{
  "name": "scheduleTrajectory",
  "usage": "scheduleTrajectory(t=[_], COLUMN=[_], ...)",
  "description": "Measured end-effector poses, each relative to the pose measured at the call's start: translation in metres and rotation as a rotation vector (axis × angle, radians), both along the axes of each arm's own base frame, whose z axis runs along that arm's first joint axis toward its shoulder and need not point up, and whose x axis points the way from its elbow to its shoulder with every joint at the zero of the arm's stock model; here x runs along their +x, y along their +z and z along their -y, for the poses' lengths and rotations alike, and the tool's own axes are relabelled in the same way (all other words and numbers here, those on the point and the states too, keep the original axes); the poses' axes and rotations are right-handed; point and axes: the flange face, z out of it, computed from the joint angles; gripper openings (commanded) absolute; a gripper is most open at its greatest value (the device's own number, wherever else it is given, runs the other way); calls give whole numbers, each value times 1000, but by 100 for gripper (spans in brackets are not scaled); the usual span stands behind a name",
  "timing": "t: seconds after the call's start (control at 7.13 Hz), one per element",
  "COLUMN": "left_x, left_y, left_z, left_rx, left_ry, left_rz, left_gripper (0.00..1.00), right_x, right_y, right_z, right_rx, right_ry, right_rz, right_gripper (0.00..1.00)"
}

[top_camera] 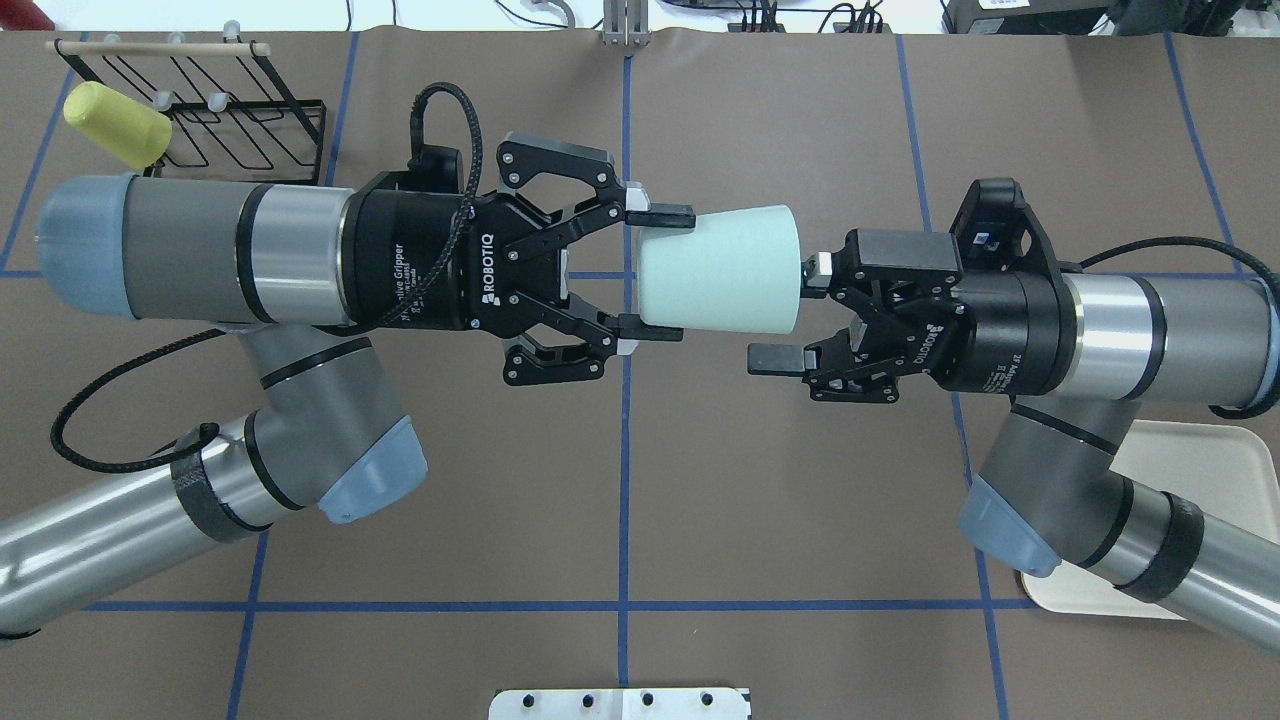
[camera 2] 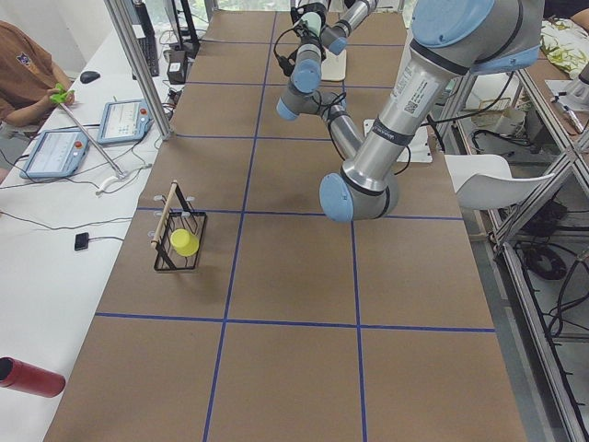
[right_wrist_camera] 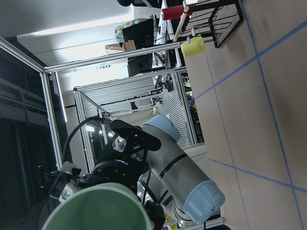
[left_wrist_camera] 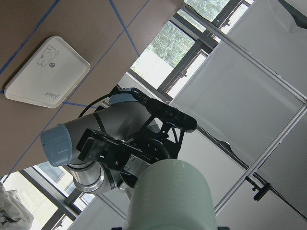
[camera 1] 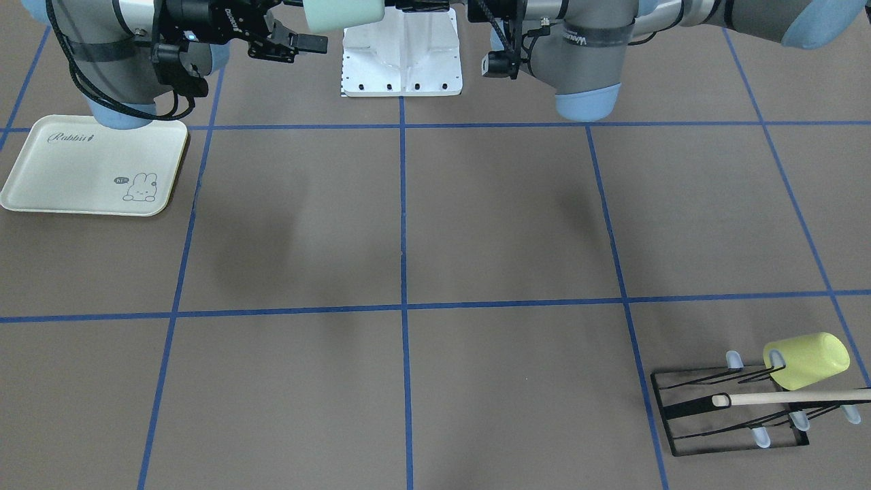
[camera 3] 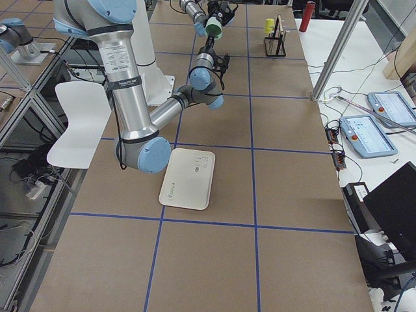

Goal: Left arm grabs green cup and hands to right arm on tray

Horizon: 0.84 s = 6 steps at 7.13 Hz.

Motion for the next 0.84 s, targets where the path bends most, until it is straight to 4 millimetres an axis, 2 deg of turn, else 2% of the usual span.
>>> scheduleTrajectory(t=[0.42,0.7,0.84], left_x=[3,7,9], left_y=[-2,-4,-4], left_z=[1,-2,-2], left_rx=[-4,-5,-7], left_ry=[0,8,10], left_rz=[-1,0,2], left_gripper=[0,0,0], right_x=[2,2,3], right_y=[1,2,2], right_z=[-9,-10,-10], right_rx=[30,37,38], right_ry=[-13,-14,-14], right_rz=[45,54,55], right_gripper=[22,2,0])
